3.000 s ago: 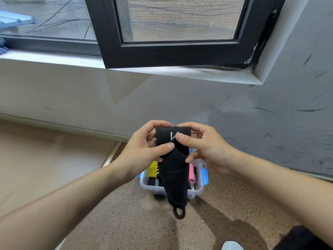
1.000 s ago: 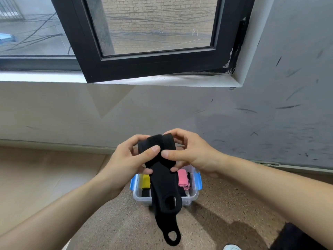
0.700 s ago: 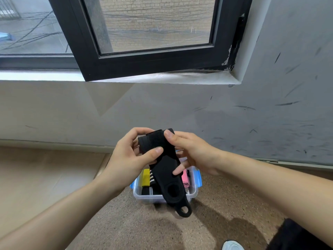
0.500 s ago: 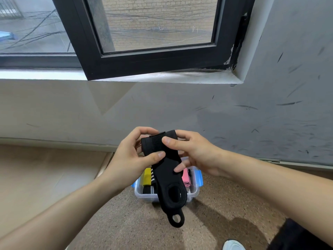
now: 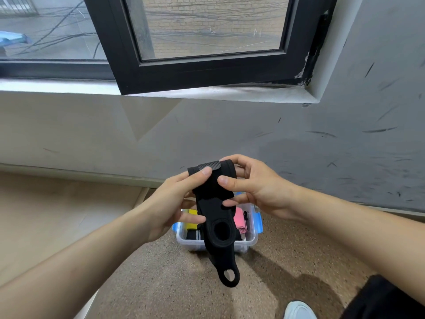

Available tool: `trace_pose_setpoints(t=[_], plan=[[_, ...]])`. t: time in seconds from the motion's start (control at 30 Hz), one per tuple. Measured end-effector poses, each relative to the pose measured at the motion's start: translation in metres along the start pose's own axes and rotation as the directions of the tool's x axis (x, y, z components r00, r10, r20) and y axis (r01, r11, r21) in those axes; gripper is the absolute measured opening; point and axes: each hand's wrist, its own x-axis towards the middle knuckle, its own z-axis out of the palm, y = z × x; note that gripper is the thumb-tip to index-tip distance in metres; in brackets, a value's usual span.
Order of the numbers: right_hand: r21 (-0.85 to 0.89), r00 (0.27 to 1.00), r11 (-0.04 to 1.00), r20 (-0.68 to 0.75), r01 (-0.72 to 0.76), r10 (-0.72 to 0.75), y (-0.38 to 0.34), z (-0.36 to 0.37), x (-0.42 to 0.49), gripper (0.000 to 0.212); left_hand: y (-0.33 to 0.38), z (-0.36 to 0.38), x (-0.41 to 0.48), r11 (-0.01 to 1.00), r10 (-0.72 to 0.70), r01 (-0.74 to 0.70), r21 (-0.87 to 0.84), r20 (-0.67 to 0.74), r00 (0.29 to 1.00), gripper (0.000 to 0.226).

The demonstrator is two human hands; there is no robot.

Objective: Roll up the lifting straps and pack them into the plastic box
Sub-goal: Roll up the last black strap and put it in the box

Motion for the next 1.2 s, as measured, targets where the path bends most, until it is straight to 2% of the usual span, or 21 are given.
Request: trace_pose_setpoints(t=[0.23, 0.33, 0.43, 0.53, 0.63, 0.77, 0.93, 1.1, 1.2], plan=[[-0.172, 0.997, 0.982, 0.009, 0.073, -0.072, 0.001, -0.002, -0.001, 0.046, -0.002, -0.001, 0.003, 0.997, 0.020, -0.022, -0.079, -0.016, 1.000, 0.050], [-0.191, 0.999, 0.980, 0.000, 0.045, -0.046, 0.000, -0.004, -0.001, 0.048, -0.003, -0.003, 0.005, 0.995, 0.032, -0.034, -0.092, -0.025, 0.999, 0.051], [-0.164, 0.998, 0.986, 0.045, -0.035, 0.043, -0.002, -0.007, -0.001, 0.045, -0.001, -0.003, 0.004, 0.991, 0.079, -0.083, -0.108, -0.038, 0.996, 0.051], [-0.118, 0.983, 0.982, 0.095, -0.149, 0.160, -0.003, -0.006, -0.003, 0.052, 0.000, -0.003, 0.003, 0.981, 0.182, -0.187, -0.045, -0.087, 0.979, 0.053], [-0.093, 0.975, 0.975, 0.069, -0.204, 0.211, -0.003, -0.004, -0.004, 0.065, -0.004, -0.002, 0.003, 0.959, 0.283, -0.279, 0.048, -0.111, 0.953, 0.055], [-0.065, 0.983, 0.981, 0.026, -0.182, 0.183, -0.004, 0.000, -0.005, 0.055, -0.007, 0.000, 0.001, 0.944, 0.322, -0.315, 0.095, -0.083, 0.943, 0.055], [-0.007, 0.990, 0.990, -0.001, -0.138, 0.138, -0.006, 0.002, -0.006, 0.051, -0.004, -0.002, 0.001, 0.963, 0.261, -0.251, 0.101, -0.095, 0.961, 0.067], [-0.008, 0.997, 0.998, -0.028, -0.069, 0.069, -0.008, 0.000, -0.006, 0.048, 0.000, -0.003, -0.003, 0.990, 0.082, -0.082, 0.115, 0.004, 0.997, 0.051], [-0.023, 0.998, 0.999, -0.059, -0.038, 0.037, -0.004, -0.001, -0.006, 0.040, 0.003, -0.003, -0.005, 0.994, -0.011, 0.007, 0.110, 0.037, 0.999, 0.053]])
